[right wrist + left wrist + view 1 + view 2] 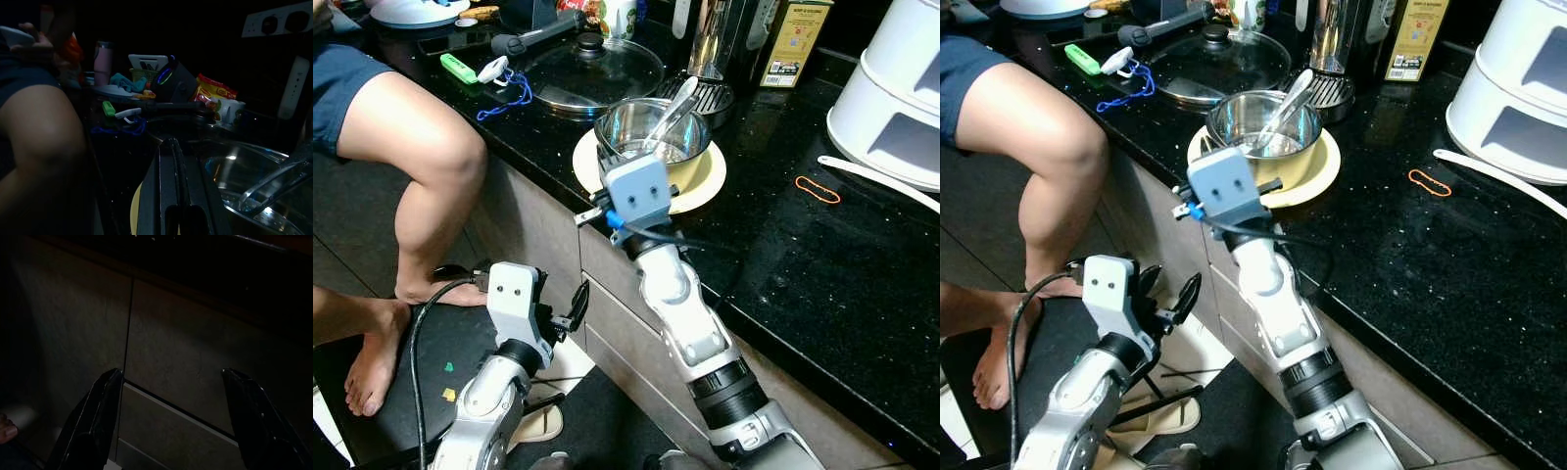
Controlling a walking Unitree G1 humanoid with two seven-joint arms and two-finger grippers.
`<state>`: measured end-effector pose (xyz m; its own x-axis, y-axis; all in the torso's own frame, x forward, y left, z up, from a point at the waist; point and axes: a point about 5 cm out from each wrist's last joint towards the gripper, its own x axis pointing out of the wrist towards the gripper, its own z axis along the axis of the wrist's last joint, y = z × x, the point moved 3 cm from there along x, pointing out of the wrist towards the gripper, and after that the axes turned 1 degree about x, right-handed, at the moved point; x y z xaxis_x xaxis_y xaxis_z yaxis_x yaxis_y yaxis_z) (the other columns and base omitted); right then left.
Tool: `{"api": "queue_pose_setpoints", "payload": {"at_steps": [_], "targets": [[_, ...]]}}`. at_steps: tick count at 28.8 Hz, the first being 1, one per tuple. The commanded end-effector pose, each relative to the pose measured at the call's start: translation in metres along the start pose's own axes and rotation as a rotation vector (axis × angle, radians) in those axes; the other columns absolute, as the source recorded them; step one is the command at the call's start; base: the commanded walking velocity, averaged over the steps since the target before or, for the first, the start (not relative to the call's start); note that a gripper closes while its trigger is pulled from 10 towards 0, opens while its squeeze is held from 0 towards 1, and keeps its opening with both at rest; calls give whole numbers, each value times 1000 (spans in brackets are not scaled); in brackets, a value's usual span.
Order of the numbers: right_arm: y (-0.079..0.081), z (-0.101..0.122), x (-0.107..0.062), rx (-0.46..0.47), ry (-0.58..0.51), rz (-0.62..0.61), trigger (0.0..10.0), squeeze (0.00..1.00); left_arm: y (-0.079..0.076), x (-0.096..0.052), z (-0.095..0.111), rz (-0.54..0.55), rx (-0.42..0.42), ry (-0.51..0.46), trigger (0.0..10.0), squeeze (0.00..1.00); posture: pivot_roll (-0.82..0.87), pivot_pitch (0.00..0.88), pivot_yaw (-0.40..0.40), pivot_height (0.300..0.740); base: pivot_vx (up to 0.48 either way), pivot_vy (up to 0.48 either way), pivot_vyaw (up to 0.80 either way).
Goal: Kitchen organization
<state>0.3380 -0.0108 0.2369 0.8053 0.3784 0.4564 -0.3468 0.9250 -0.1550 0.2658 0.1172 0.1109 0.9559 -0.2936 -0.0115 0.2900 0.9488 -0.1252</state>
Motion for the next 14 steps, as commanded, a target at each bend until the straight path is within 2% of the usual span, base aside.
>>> {"api": "queue_pose_setpoints", "payload": {"at_steps": [1,2,4,5,6,8,14], "targets": [[3,8,5,45,-13,8,10000,0,-2,-1,-1,-1,2,0,10000,0,88,118,-39,740,0,0,0],[1,13,7,83,-23,13,10000,0,-1,0,-1,-2,2,1,10000,0,86,116,-36,740,0,0,0],[0,15,8,99,-25,14,10000,0,-1,0,-1,-2,2,1,10000,0,86,116,-36,740,0,0,0],[0,17,9,119,-25,18,10000,600,-1,0,-1,-2,2,1,10000,0,86,115,-36,740,0,0,0],[0,19,10,148,-32,27,10000,1000,-1,0,-1,-3,2,1,10000,0,86,114,-36,740,0,0,0],[-1,25,12,193,-49,47,10000,1000,-1,1,-1,-3,2,1,10000,0,84,114,-33,740,0,0,0],[-4,32,15,209,-70,56,10000,1000,0,1,-2,-4,3,2,10000,0,79,108,-33,740,0,0,0]]}}
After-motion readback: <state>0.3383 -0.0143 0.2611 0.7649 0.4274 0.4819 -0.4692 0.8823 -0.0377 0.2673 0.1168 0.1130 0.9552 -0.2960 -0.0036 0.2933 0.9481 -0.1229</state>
